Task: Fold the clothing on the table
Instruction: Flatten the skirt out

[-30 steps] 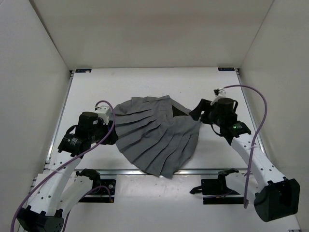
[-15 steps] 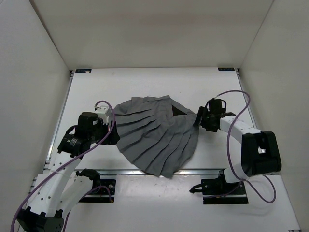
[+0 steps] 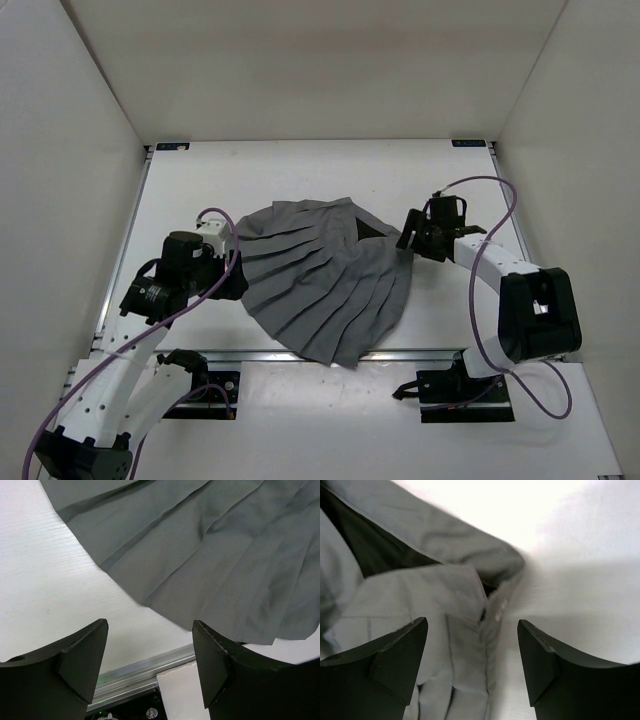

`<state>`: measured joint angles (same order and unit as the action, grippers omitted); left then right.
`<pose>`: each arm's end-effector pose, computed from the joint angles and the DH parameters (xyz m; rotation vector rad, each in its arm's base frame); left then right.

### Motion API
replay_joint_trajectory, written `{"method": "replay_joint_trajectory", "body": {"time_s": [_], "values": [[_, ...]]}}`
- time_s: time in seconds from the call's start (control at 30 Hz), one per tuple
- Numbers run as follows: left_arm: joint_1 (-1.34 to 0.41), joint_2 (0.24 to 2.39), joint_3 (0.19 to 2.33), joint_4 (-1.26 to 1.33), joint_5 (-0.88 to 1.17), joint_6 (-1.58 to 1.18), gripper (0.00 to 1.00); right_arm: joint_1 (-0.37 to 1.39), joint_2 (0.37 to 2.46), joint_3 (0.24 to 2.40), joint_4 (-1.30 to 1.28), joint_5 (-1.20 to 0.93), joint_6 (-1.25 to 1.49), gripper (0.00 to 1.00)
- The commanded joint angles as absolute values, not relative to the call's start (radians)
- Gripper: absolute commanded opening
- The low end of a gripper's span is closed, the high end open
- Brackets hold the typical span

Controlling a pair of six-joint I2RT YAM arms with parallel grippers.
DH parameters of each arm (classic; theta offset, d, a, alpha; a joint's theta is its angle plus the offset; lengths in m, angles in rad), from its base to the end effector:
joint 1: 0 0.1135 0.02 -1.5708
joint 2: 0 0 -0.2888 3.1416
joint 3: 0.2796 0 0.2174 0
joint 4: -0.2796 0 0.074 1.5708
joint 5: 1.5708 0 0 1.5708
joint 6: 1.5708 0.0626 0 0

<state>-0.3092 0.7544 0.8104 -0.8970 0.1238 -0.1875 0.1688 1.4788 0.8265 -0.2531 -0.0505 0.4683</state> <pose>0.0982 -0.0395 0.2814 0.2058 2.4294 -0.3753 0.2757 0.0502 0.2145 0.3521 2.4801 0.3312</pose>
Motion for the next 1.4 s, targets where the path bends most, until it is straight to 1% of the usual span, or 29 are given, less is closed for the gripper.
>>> {"method": "replay_joint_trajectory", "body": {"time_s": [0.0,0.17,0.23,0.27,0.3,0.33,0.43,0.5,0.53,0.57,0.6,0.63,0.67,0.7,0.73,0.77,0.8,0.87,0.93,0.97,1.0,1.03,1.1,1.17,1.23,1.37], "values": [[-0.305,0.761,0.83,-0.89,0.144,-0.183,0.79,0.166,1.5,0.909,-0.225,-0.052,0.463,0.7],[-0.299,0.756,0.828,-0.893,0.137,-0.183,0.8,0.164,1.581,0.956,-0.238,-0.031,0.459,0.69],[-0.296,0.75,0.831,-0.891,0.133,-0.184,0.9,0.173,1.611,0.959,-0.238,-0.003,0.459,0.63],[-0.29,0.736,0.828,-0.89,0.127,-0.19,0.95,0.181,1.615,0.96,-0.235,0.0,0.453,0.57],[-0.287,0.721,0.83,-0.891,0.118,-0.195,0.97,0.179,1.618,0.96,-0.233,0.024,0.456,0.46],[-0.284,0.716,0.827,-0.89,0.114,-0.196,0.98,0.179,1.618,0.95,-0.233,0.029,0.454,0.4],[-0.278,0.646,0.825,-0.887,0.109,-0.204,0.99,0.176,1.611,0.96,-0.27,0.029,0.443,0.0],[-0.285,0.609,0.819,-0.87,0.113,-0.203,0.84,0.183,1.554,0.948,-0.284,0.046,0.44,0.0],[-0.284,0.623,0.802,-0.849,0.136,-0.21,0.72,0.19,1.536,0.933,-0.297,0.048,0.442,0.0],[-0.278,0.662,0.804,-0.827,0.174,-0.212,0.62,0.196,1.501,0.911,-0.302,0.04,0.454,0.0],[-0.294,0.687,0.804,-0.806,0.211,-0.209,0.58,0.195,1.458,0.896,-0.304,0.031,0.456,0.0],[-0.323,0.757,0.81,-0.749,0.263,-0.219,0.53,0.195,1.435,0.87,-0.302,0.032,0.469,0.0],[-0.343,0.826,0.828,-0.72,0.281,-0.238,0.51,0.189,1.405,0.855,-0.296,0.009,0.468,0.0],[-0.397,0.862,0.837,-0.648,0.261,-0.248,0.52,0.192,1.388,0.841,-0.299,0.015,0.468,0.0],[-0.463,0.938,0.876,-0.585,0.212,-0.25,0.55,0.181,1.39,0.824,-0.295,-0.027,0.469,0.0],[-0.486,1.051,0.931,-0.492,0.174,-0.218,0.71,0.172,1.384,0.821,-0.296,-0.041,0.465,0.0],[-0.498,1.121,0.968,-0.429,0.198,-0.19,0.72,0.173,1.39,0.818,-0.301,-0.057,0.465,0.0],[-0.48,1.231,1.018,-0.333,0.254,-0.149,0.73,0.182,1.396,0.811,-0.31,-0.061,0.46,0.0],[-0.472,1.383,1.113,-0.275,0.291,-0.105,0.71,0.193,1.402,0.805,-0.298,-0.08,0.466,0.0],[-0.485,1.417,1.133,-0.238,0.293,-0.057,0.71,0.196,1.391,0.795,-0.29,-0.081,0.469,0.0],[-0.495,1.475,1.149,-0.166,0.275,-0.011,0.73,0.204,1.393,0.779,-0.288,-0.093,0.475,0.0],[-0.5,1.529,1.173,-0.147,0.252,0.03,0.74,0.204,1.393,0.784,-0.275,-0.104,0.474,0.0],[-0.518,1.618,1.212,-0.074,0.276,0.092,0.76,0.195,1.393,0.781,-0.275,-0.118,0.472,0.0],[-0.529,1.701,1.259,-0.054,0.316,0.156,0.78,0.193,1.39,0.781,-0.273,-0.129,0.475,0.0],[-0.541,1.808,1.342,-0.052,0.31,0.219,0.79,0.195,1.388,0.778,-0.265,-0.138,0.474,0.0],[-0.561,1.94,1.456,-0.07,0.342,0.357,0.82,0.202,1.397,0.785,-0.259,-0.159,0.477,0.0]]}}
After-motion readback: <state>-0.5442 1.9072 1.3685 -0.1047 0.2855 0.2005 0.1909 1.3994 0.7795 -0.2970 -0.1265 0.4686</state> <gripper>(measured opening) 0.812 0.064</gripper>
